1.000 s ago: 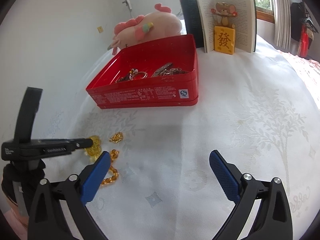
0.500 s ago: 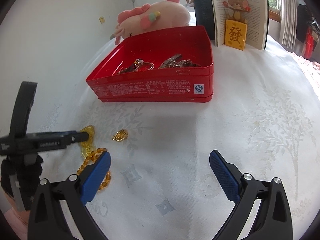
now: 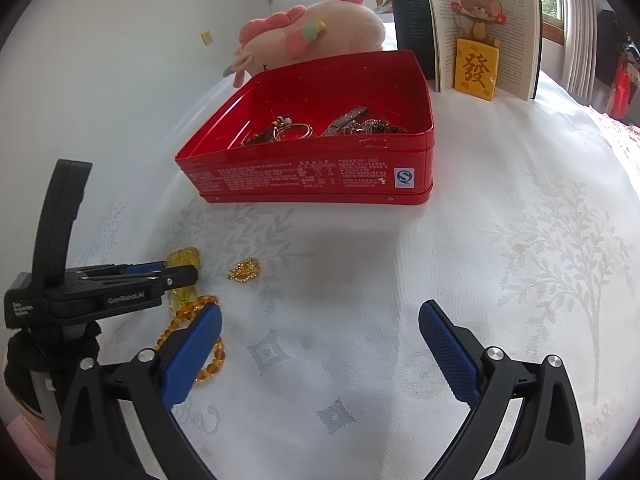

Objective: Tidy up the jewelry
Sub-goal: 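Lift the amber necklace with the left tool while the right tool grasps the gold charm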

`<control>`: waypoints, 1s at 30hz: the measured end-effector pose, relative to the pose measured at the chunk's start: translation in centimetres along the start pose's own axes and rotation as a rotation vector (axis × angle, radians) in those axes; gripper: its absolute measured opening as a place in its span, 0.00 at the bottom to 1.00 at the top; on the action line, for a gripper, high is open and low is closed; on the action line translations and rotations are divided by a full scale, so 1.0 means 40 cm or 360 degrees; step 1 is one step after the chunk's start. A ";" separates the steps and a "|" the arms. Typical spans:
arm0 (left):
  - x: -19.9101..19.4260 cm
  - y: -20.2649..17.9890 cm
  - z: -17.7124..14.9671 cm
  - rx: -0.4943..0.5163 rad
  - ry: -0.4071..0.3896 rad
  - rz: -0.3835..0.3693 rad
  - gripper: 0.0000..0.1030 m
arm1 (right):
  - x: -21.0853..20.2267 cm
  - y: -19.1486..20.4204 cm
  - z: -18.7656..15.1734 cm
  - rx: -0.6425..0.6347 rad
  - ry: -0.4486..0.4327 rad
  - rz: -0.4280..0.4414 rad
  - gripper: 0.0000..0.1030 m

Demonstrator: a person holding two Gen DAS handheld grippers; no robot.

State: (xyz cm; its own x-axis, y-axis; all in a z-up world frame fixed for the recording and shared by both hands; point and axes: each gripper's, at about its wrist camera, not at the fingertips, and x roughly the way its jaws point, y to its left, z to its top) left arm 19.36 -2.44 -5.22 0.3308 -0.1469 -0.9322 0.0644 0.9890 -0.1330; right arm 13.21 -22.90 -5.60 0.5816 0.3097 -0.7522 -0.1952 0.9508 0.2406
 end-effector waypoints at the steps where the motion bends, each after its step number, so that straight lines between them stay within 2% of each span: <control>1: -0.002 0.007 0.001 0.0024 0.0009 -0.0025 0.42 | -0.001 0.000 -0.001 -0.0003 -0.0001 0.0000 0.96; 2: -0.004 0.016 0.006 0.0057 0.0014 -0.0048 0.41 | -0.001 0.001 0.000 -0.0006 -0.0001 0.0000 0.96; 3: -0.012 0.025 0.010 0.0074 -0.0016 -0.0041 0.27 | 0.000 0.002 0.001 -0.0009 0.0001 0.0000 0.96; 4: -0.028 0.044 0.018 0.0059 -0.0052 -0.0087 0.18 | 0.002 0.004 0.002 -0.0014 0.0004 0.0000 0.96; 5: -0.031 0.052 0.026 0.0066 -0.0047 -0.0123 0.14 | 0.005 0.006 0.003 -0.0020 0.0009 0.0001 0.96; 7: -0.039 0.068 0.039 0.0108 -0.0047 -0.0173 0.12 | 0.015 0.014 0.007 -0.0033 0.0032 0.0029 0.96; 8: -0.035 0.076 0.044 0.0108 -0.0045 -0.0144 0.12 | 0.024 0.019 0.011 -0.0032 0.0057 0.0075 0.96; 11: -0.027 0.086 0.042 0.0080 -0.0019 -0.0169 0.14 | 0.048 0.036 0.023 -0.0027 0.0113 0.0167 0.95; 12: -0.026 0.084 0.038 0.0072 -0.0011 -0.0171 0.17 | 0.058 0.043 0.029 -0.0025 0.0130 0.0181 0.91; 13: -0.021 0.082 0.034 0.0061 0.0007 -0.0179 0.28 | 0.065 0.048 0.034 -0.0022 0.0146 0.0189 0.89; 14: -0.015 0.082 0.031 0.0040 0.0031 -0.0194 0.47 | 0.079 0.054 0.041 -0.0016 0.0172 0.0208 0.88; 16: -0.007 0.087 0.020 -0.0015 0.0046 -0.0246 0.59 | 0.100 0.065 0.053 -0.0014 0.0203 0.0219 0.87; 19: 0.000 0.079 0.014 -0.0065 0.0026 -0.0214 0.61 | 0.120 0.073 0.066 -0.0002 0.0226 0.0221 0.86; 21: 0.006 0.064 0.009 -0.0063 0.0017 -0.0144 0.60 | 0.127 0.075 0.072 0.0005 0.0232 0.0219 0.86; 22: 0.008 0.047 0.004 -0.0036 0.0000 -0.0064 0.57 | 0.128 0.076 0.073 0.0005 0.0230 0.0217 0.86; 23: 0.005 0.037 -0.001 -0.0012 -0.0019 0.0007 0.46 | 0.127 0.077 0.075 0.0003 0.0228 0.0217 0.86; 25: 0.010 0.007 -0.011 0.0066 -0.0075 0.0135 0.42 | 0.127 0.078 0.081 0.0006 0.0226 0.0224 0.86; 26: 0.009 0.002 -0.012 0.0090 -0.0091 0.0153 0.38 | 0.126 0.078 0.083 0.0010 0.0227 0.0234 0.86; 28: 0.009 -0.004 -0.012 0.0126 -0.0114 0.0164 0.35 | 0.126 0.077 0.089 0.0021 0.0229 0.0252 0.84; 30: 0.007 0.002 -0.012 0.0139 -0.0118 0.0138 0.35 | 0.129 0.075 0.092 0.0036 0.0244 0.0268 0.71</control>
State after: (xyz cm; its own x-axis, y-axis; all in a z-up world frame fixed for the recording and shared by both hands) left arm 19.00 -2.40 -5.64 0.4073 -0.0651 -0.9110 0.1130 0.9934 -0.0205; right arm 18.54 -18.42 -6.52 0.4153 0.4607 -0.7844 -0.2606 0.8864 0.3827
